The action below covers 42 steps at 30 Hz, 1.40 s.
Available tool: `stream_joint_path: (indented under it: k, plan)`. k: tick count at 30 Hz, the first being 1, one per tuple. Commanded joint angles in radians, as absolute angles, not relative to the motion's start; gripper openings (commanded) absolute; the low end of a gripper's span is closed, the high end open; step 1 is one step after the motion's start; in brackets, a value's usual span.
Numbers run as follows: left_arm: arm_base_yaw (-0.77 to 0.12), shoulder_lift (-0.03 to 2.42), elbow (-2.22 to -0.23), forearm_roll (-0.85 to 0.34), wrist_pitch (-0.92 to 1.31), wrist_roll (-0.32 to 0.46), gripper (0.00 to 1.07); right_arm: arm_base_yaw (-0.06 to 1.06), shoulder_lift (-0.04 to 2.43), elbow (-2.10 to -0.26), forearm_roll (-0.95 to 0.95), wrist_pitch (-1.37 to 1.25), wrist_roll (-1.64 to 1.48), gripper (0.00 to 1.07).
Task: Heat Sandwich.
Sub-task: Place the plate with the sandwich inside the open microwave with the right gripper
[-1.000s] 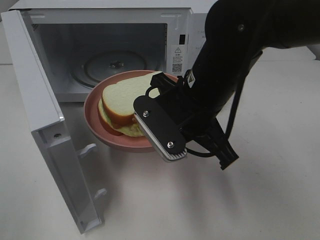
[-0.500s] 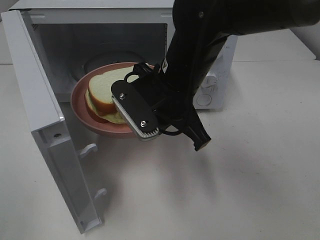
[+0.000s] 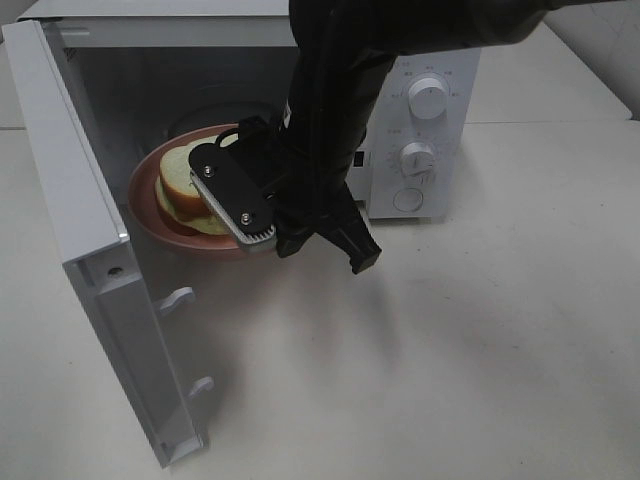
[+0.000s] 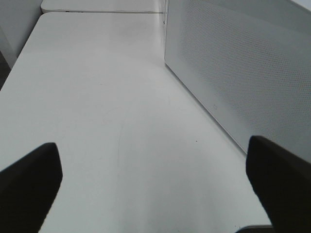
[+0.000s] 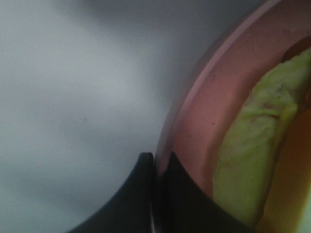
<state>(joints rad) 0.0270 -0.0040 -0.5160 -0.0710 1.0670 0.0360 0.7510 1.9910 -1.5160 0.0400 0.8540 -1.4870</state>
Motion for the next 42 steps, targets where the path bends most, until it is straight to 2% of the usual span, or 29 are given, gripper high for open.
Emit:
stream_joint_path:
  k: [1, 14, 42]
  plan:
    - [0.029, -0.023, -0.516, -0.072, 1.068, 0.031, 0.98, 0.746, 2.011, -1.567, 0.026, 0.865, -1.482, 0.0]
    - [0.029, -0.023, -0.516, -0.072, 1.068, 0.031, 0.98, 0.746, 2.173, -1.83, 0.0, 0.937, -1.395, 0.0]
    - [0.029, -0.023, -0.516, -0.069, 1.068, 0.031, 0.98, 0.655, 2.355, -2.089, -0.021, 0.912, -1.264, 0.0]
